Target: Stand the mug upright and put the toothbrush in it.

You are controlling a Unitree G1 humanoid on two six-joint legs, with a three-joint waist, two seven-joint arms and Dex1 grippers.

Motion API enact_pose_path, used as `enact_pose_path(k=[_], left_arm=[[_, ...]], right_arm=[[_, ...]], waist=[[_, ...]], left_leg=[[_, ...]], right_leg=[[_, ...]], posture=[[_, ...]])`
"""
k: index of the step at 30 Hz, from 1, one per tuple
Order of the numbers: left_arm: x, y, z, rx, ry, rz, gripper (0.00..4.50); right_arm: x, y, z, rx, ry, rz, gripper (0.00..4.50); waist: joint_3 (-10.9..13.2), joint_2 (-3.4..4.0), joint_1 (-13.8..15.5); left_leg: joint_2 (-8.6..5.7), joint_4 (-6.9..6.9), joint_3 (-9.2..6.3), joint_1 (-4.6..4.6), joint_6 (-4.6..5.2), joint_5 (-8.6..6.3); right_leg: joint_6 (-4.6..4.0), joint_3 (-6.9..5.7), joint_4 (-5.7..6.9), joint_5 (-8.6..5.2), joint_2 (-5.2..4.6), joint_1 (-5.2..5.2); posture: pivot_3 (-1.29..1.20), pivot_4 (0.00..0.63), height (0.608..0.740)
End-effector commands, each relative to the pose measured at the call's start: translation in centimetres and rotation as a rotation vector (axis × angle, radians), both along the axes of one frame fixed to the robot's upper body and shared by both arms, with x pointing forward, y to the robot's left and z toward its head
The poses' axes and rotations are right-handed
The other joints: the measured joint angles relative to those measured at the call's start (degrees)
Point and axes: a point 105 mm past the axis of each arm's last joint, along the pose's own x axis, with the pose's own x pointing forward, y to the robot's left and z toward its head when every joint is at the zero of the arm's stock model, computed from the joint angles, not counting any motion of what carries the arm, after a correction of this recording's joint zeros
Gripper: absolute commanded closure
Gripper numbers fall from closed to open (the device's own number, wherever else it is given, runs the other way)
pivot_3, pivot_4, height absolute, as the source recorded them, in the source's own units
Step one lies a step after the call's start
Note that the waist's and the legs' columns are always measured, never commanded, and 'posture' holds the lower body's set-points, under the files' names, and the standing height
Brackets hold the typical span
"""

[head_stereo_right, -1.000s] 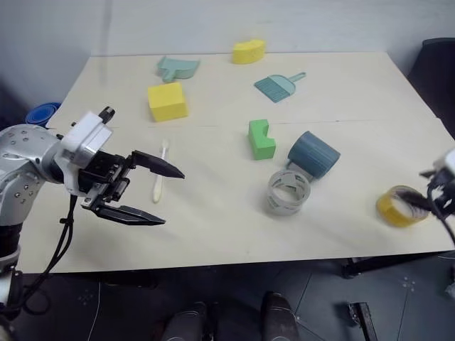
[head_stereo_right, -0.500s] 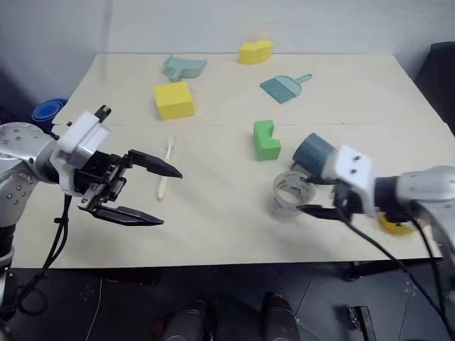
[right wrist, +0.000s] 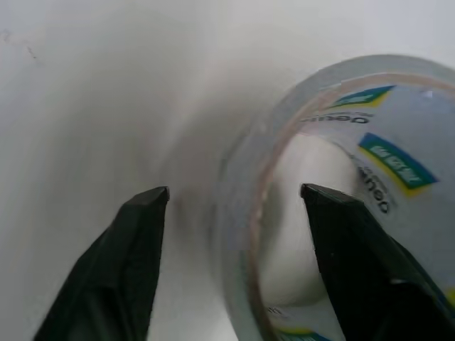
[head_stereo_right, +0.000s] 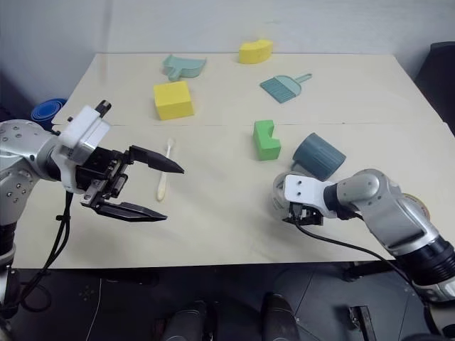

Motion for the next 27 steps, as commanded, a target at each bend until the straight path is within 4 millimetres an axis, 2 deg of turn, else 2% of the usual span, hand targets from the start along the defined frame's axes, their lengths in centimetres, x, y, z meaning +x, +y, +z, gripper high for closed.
enact_pose_path(k=[1,4,6,9,11,12,13,16,19,20,24,25,27], left_arm=[[-0.5,-0.1,1.2,-0.007,-0.052,-0.015,0.0],[-0.4,-0.1,1.2,-0.008,-0.055,-0.012,0.0],[-0.3,-0.1,1.1,-0.009,-0.055,-0.015,0.0],[-0.3,-0.3,1.1,-0.013,-0.057,-0.02,0.0],[-0.3,-0.4,1.2,-0.018,-0.059,-0.024,0.0],[-0.3,-0.5,1.1,-0.02,-0.06,-0.025,0.0],[-0.2,-0.5,1.1,-0.023,-0.061,-0.025,0.0],[-0.1,-0.7,1.2,-0.033,-0.067,-0.024,0.0],[0.1,-1.0,1.3,-0.05,-0.073,-0.03,0.0],[0.1,-1.1,1.4,-0.055,-0.078,-0.035,0.0],[0.2,-1.5,1.8,-0.075,-0.089,-0.041,0.0],[0.3,-1.5,1.8,-0.079,-0.091,-0.04,0.0],[0.4,-1.5,2.0,-0.081,-0.095,-0.037,0.0]], right_arm=[[0.3,-0.3,0.9,0.02,-0.036,-0.012,2.72],[-0.1,-0.7,1.5,0.043,-0.034,-0.011,3.65],[0.0,-0.9,2.7,0.082,-0.061,-0.039,4.27],[-0.3,-1.9,5.0,0.143,-0.086,-0.093,4.3],[-0.2,-3.9,8.4,0.21,-0.128,-0.179,4.3],[-0.2,-5.0,9.8,0.225,-0.153,-0.214,4.3],[-0.1,-7.0,11.5,0.235,-0.186,-0.281,4.3],[0.6,-11.5,13.7,0.226,-0.259,-0.436,4.3],[2.4,-16.2,13.0,0.192,-0.31,-0.619,4.3],[3.2,-17.3,12.1,0.202,-0.311,-0.681,4.3],[5.7,-19.3,9.2,0.302,-0.302,-0.831,4.3],[6.2,-19.6,8.6,0.328,-0.308,-0.864,3.58],[7.1,-20.1,7.8,0.411,-0.31,-0.916,3.04]], waist=[[0.0,0.0,0.05],[0.0,0.0,0.27],[0.0,0.0,0.26],[0.0,0.0,0.39],[0.0,0.0,0.53],[0.01,0.01,0.6],[0.01,0.01,0.65],[0.0,0.01,0.64],[-0.06,-0.11,0.21],[-0.06,-0.11,-0.04],[-0.04,-0.07,-1.06],[-0.02,-0.03,-1.32],[0.06,0.22,-1.83]], left_leg=[[0.0,0.0,0.0,0.0,0.0,0.0],[0.0,0.01,-0.02,0.0,0.0,0.0],[0.0,0.02,-0.01,0.0,0.0,0.0],[0.0,0.02,-0.01,0.0,0.0,0.0],[0.0,0.02,-0.01,-0.01,0.0,0.0],[-0.01,0.01,0.0,-0.02,0.0,0.0],[-0.01,0.02,0.01,-0.03,0.0,0.0],[-0.01,0.01,0.0,-0.02,0.01,0.0],[0.0,-0.03,0.03,0.04,0.01,0.0],[0.01,-0.03,0.05,0.04,0.01,0.0],[0.0,-0.06,0.12,0.04,0.0,0.01],[0.01,-0.09,0.12,0.05,0.0,0.01],[0.01,-0.15,0.12,0.02,-0.02,0.02]], right_leg=[[0.0,0.0,0.0,0.0,0.0,0.0],[0.0,-0.01,0.0,0.0,0.0,0.01],[0.0,0.0,0.0,0.0,0.0,0.01],[0.0,0.0,0.01,0.0,0.0,0.01],[0.0,0.0,0.0,0.0,0.0,0.01],[0.0,0.0,-0.02,0.0,0.0,0.01],[0.0,0.01,-0.02,0.0,-0.01,0.0],[0.0,0.01,-0.05,0.0,-0.01,0.02],[0.0,0.02,-0.05,0.0,0.01,0.04],[0.0,0.03,-0.06,0.0,0.0,0.04],[0.0,0.06,-0.03,0.0,0.0,0.0],[0.0,0.06,-0.02,0.0,0.0,-0.02],[0.0,0.06,-0.01,0.0,0.0,-0.08]], posture=[[0.0,0.15,0.74],[0.0,0.15,0.74],[0.0,0.15,0.74],[0.0,0.15,0.74],[0.0,0.15,0.74],[0.0,0.15,0.74],[0.0,0.15,0.74],[0.0,0.15,0.74],[0.0,0.15,0.74],[0.0,0.15,0.74],[0.0,0.15,0.74],[0.0,0.15,0.74],[0.0,0.15,0.74]])
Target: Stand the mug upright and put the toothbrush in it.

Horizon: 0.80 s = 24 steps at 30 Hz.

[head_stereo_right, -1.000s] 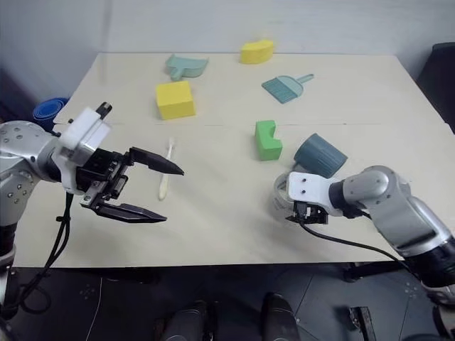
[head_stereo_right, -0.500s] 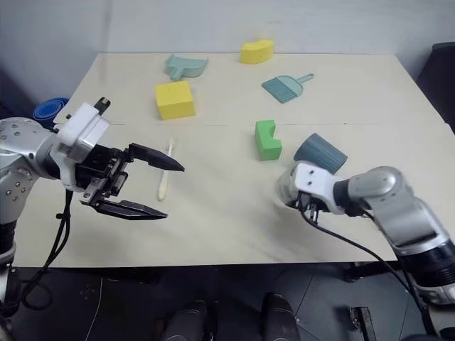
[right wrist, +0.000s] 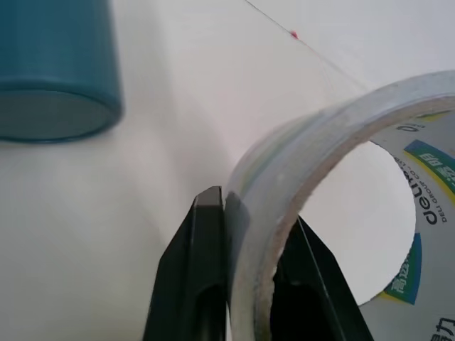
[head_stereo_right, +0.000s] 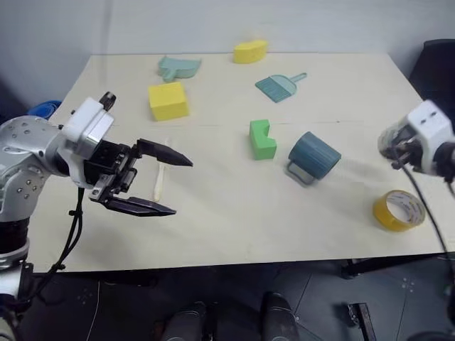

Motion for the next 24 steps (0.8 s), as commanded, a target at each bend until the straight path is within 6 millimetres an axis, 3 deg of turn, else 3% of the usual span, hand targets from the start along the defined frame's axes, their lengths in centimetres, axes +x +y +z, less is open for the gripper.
enact_pose_path(k=[1,5,6,9,12,14,15,19,24], left_arm=[[0.0,0.1,0.7,-0.01,-0.036,0.008,0.0],[-0.2,0.4,0.8,-0.009,-0.04,0.024,0.0],[-0.2,0.6,0.8,-0.009,-0.039,0.033,0.0],[-0.1,1.3,0.9,-0.01,-0.041,0.075,0.0],[0.2,2.3,0.9,-0.01,-0.045,0.132,0.0],[0.5,3.2,1.0,-0.011,-0.048,0.177,0.0],[0.6,3.4,1.0,-0.011,-0.049,0.19,0.0],[1.8,5.4,1.5,-0.022,-0.064,0.298,0.0],[2.9,7.5,1.8,-0.026,-0.076,0.377,0.0]], right_arm=[[1.0,-1.5,1.5,0.091,-0.129,-0.09,2.66],[1.3,-2.9,0.7,0.052,-0.122,-0.167,1.23],[1.2,-2.8,1.8,0.04,-0.139,-0.147,0.88],[1.2,-0.8,6.2,0.054,-0.215,-0.06,0.88],[1.2,4.9,9.6,0.132,-0.26,0.105,0.88],[1.0,9.6,10.7,0.222,-0.263,0.208,0.88],[0.9,10.7,10.8,0.247,-0.259,0.225,0.88],[1.6,18.1,8.9,0.3,-0.215,0.32,0.04],[5.5,22.4,6.3,0.399,-0.173,0.21,0.04]], waist=[[0.05,0.2,-0.67],[0.07,0.23,-0.78],[0.07,0.23,-0.8],[0.19,0.42,-0.82],[0.29,0.6,-1.04],[0.29,0.6,-1.3],[0.29,0.6,-1.28],[0.26,0.53,-0.7],[0.26,0.52,-0.72]], left_leg=[[0.0,-0.03,0.0,0.01,0.0,0.0],[0.01,-0.08,-0.06,0.0,0.0,0.0],[0.01,-0.07,-0.07,-0.01,0.0,0.0],[0.01,-0.03,-0.06,-0.01,0.0,0.0],[0.04,-0.02,-0.05,0.02,-0.01,0.0],[0.09,-0.02,-0.06,0.01,-0.03,0.01],[0.14,-0.02,-0.08,0.04,-0.05,0.01],[0.12,0.04,-0.13,0.0,-0.07,0.01],[-0.02,0.05,-0.2,-0.07,-0.06,0.01]], right_leg=[[0.0,0.0,0.01,0.0,0.0,-0.01],[0.0,-0.05,0.02,0.0,-0.01,-0.02],[0.01,-0.05,0.01,0.0,-0.01,-0.01],[0.01,-0.02,0.01,0.01,-0.02,-0.01],[0.01,0.01,0.11,0.0,-0.01,-0.05],[0.01,0.01,0.19,0.0,0.03,-0.13],[0.01,0.02,0.25,0.0,0.08,-0.12],[0.01,-0.02,0.27,0.01,0.08,-0.1],[0.01,-0.08,0.29,0.01,0.0,-0.1]], posture=[[0.0,0.15,0.74],[0.0,0.15,0.74],[0.0,0.15,0.74],[0.0,0.15,0.74],[0.0,0.15,0.74],[0.0,0.15,0.74],[0.0,0.15,0.74],[0.0,0.15,0.74],[0.0,0.15,0.74]])
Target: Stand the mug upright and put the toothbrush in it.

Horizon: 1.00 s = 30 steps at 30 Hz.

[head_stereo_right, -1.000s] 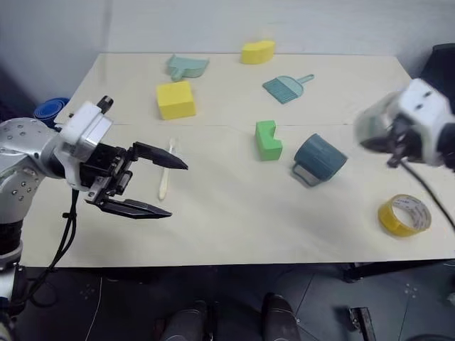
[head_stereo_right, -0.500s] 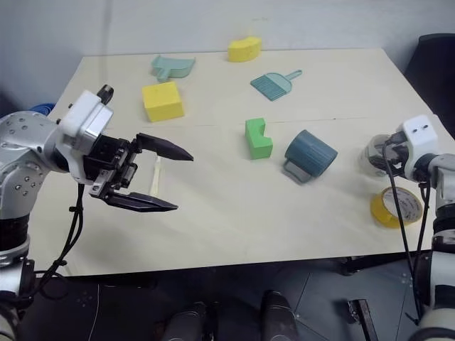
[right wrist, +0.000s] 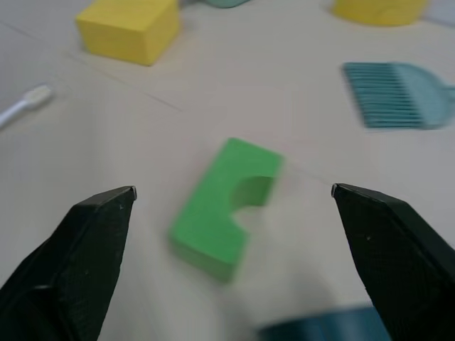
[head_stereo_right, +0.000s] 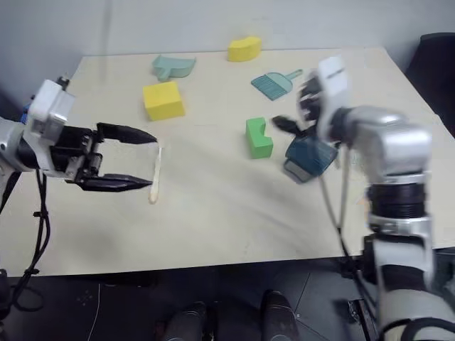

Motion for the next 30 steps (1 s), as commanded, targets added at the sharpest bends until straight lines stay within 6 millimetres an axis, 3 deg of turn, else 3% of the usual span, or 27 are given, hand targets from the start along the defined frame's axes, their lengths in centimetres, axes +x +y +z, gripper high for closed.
enact_pose_path(k=[1,9,16,24,27,30], left_arm=[[0.2,1.1,1.0,0.002,-0.058,0.037,0.0],[-0.1,0.7,0.7,-0.003,-0.069,0.024,0.0],[-0.3,0.7,0.4,-0.006,-0.072,0.037,0.0],[-0.5,0.7,0.7,0.001,-0.087,0.046,0.0],[-0.3,0.6,0.8,0.0,-0.091,0.046,0.0],[-0.2,0.4,1.0,-0.003,-0.097,0.041,0.0]], right_arm=[[2.8,0.2,0.7,0.062,-0.01,-0.146,0.04],[6.1,2.3,-2.6,0.057,0.124,-0.198,0.04],[5.8,5.9,-3.7,0.065,0.184,-0.083,0.04],[5.5,7.7,-4.1,0.032,0.168,-0.019,0.04],[5.2,8.1,-5.2,-0.007,0.181,0.005,0.04],[5.2,8.2,-5.8,-0.024,0.178,0.007,0.55]], waist=[[0.0,0.0,-0.18],[0.0,0.0,-1.92],[0.0,0.01,-4.21],[0.0,0.01,-4.96],[0.0,0.01,-5.02],[0.0,0.01,-5.02]], left_leg=[[-0.01,-0.02,0.01,-0.02,0.0,0.0],[0.0,-0.23,-0.06,0.05,-0.01,0.01],[0.03,-0.33,-0.11,0.1,-0.03,0.02],[0.02,-0.46,-0.17,0.14,-0.04,0.02],[0.02,-0.46,-0.18,0.14,-0.04,0.02],[0.02,-0.46,-0.17,0.15,-0.04,0.03]], right_leg=[[0.0,0.0,-0.02,0.0,0.0,-0.02],[0.0,-0.09,0.0,0.0,0.01,-0.04],[0.0,-0.1,0.04,0.0,0.01,-0.06],[0.0,-0.09,0.05,0.0,0.0,-0.06],[0.0,-0.09,0.05,0.0,0.0,-0.06],[0.0,-0.09,0.06,0.0,0.0,-0.06]], posture=[[0.0,0.15,0.74],[0.0,0.15,0.74],[0.0,0.15,0.74],[0.0,0.15,0.74],[0.0,0.15,0.74],[0.0,0.15,0.74]])
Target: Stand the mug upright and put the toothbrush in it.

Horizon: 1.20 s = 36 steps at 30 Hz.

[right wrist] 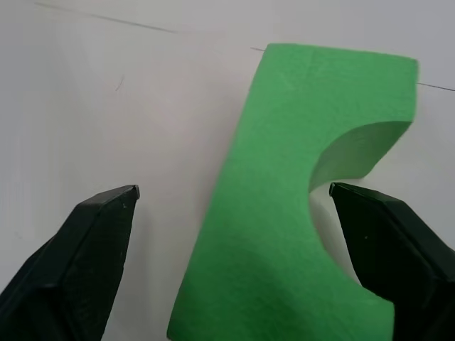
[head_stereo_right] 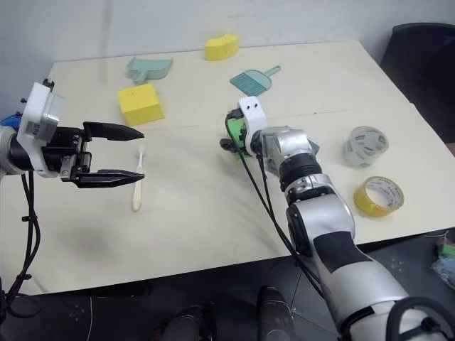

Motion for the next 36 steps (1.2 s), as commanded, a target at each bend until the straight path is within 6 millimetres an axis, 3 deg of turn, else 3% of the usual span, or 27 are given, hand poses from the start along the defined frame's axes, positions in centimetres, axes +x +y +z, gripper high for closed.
enact_pose_path(k=[1,6,9,12,15,18,22,24,26,29,33,36], left_arm=[[-0.4,-0.3,1.6,-0.002,-0.073,-0.015,0.0],[-0.3,-0.5,1.8,-0.006,-0.074,-0.031,0.0],[-0.4,-1.2,1.8,-0.021,-0.064,-0.065,0.0],[-0.4,-1.9,1.6,-0.018,-0.055,-0.099,0.0],[-0.7,-3.1,1.5,-0.031,-0.044,-0.154,0.0],[-1.2,-4.4,1.5,-0.061,-0.027,-0.215,0.0],[-2.0,-6.6,1.0,-0.087,0.001,-0.32,0.0],[-2.3,-7.1,0.9,-0.088,0.007,-0.349,0.0],[-2.6,-7.6,0.8,-0.087,0.01,-0.382,0.0],[-2.4,-8.0,0.7,-0.09,0.016,-0.395,0.0],[-2.0,-8.1,0.6,-0.084,0.019,-0.395,0.0],[-2.0,-8.0,0.8,-0.083,0.018,-0.398,0.0]], right_arm=[[0.0,0.8,0.9,0.002,-0.051,0.03,0.9],[-0.2,1.2,1.9,0.01,-0.069,0.054,2.29],[-0.7,1.6,4.7,0.066,-0.107,0.095,2.29],[-1.8,1.2,9.0,0.116,-0.192,0.131,2.29],[-3.9,-2.7,14.8,0.179,-0.317,0.089,2.29],[-5.5,-9.6,16.8,0.072,-0.434,-0.06,2.29],[-8.0,-23.4,14.1,-0.136,-0.394,-0.444,2.29],[-9.4,-26.8,13.1,-0.18,-0.367,-0.551,2.29],[-11.4,-30.1,10.6,-0.135,-0.279,-0.661,2.29],[-12.8,-31.9,7.4,-0.032,-0.18,-0.733,2.29],[-13.5,-32.9,4.6,-0.005,-0.114,-0.783,1.18],[-14.1,-33.4,3.6,-0.017,-0.088,-0.81,0.27]], waist=[[0.0,0.0,0.05],[0.0,0.0,-0.03],[0.0,0.0,0.07],[0.0,0.01,0.22],[0.01,0.01,0.94],[-0.01,-0.05,2.56],[-0.16,-0.34,4.78],[-0.15,-0.43,5.59],[-0.08,-0.34,5.41],[-0.12,-0.26,4.73],[-0.13,-0.2,4.51],[-0.13,-0.21,5.05]], left_leg=[[0.0,0.0,0.0,0.0,0.0,0.0],[0.0,0.0,0.0,0.01,0.0,0.0],[0.0,0.0,0.0,-0.01,0.0,0.0],[-0.01,0.02,-0.03,-0.03,0.0,0.0],[-0.03,0.03,-0.1,-0.08,0.0,0.0],[-0.08,0.11,-0.19,-0.16,0.0,0.0],[-0.08,0.11,-0.11,-0.09,0.02,-0.02],[-0.09,0.17,-0.11,-0.13,0.03,-0.03],[-0.09,0.31,0.22,-0.15,0.07,-0.02],[-0.01,0.31,0.39,0.04,0.05,0.06],[0.0,0.27,0.51,0.15,0.05,0.06],[-0.02,0.29,0.48,0.08,0.05,0.06]], right_leg=[[0.0,0.0,0.0,0.0,0.0,0.0],[0.0,0.0,0.0,0.0,0.0,0.0],[0.0,0.0,0.0,0.0,0.0,-0.01],[0.0,0.0,0.01,0.0,0.0,-0.01],[0.0,-0.03,0.03,0.0,-0.03,-0.02],[0.0,-0.07,0.04,0.0,-0.08,-0.02],[0.0,-0.1,-0.18,0.0,-0.07,0.18],[0.0,-0.1,-0.3,0.0,-0.08,0.25],[0.03,0.07,-0.35,0.01,-0.1,0.19],[0.02,0.18,-0.17,0.01,-0.05,0.17],[0.02,0.33,-0.08,0.01,-0.02,0.1],[0.02,0.31,-0.14,0.01,-0.03,0.1]], posture=[[0.0,0.15,0.74],[0.0,0.15,0.74],[0.0,0.15,0.74],[0.0,0.15,0.74],[0.0,0.15,0.74],[0.0,0.15,0.74],[0.0,0.15,0.74],[0.0,0.15,0.74],[0.0,0.15,0.74],[0.0,0.15,0.74],[0.0,0.15,0.74],[0.0,0.15,0.74]])
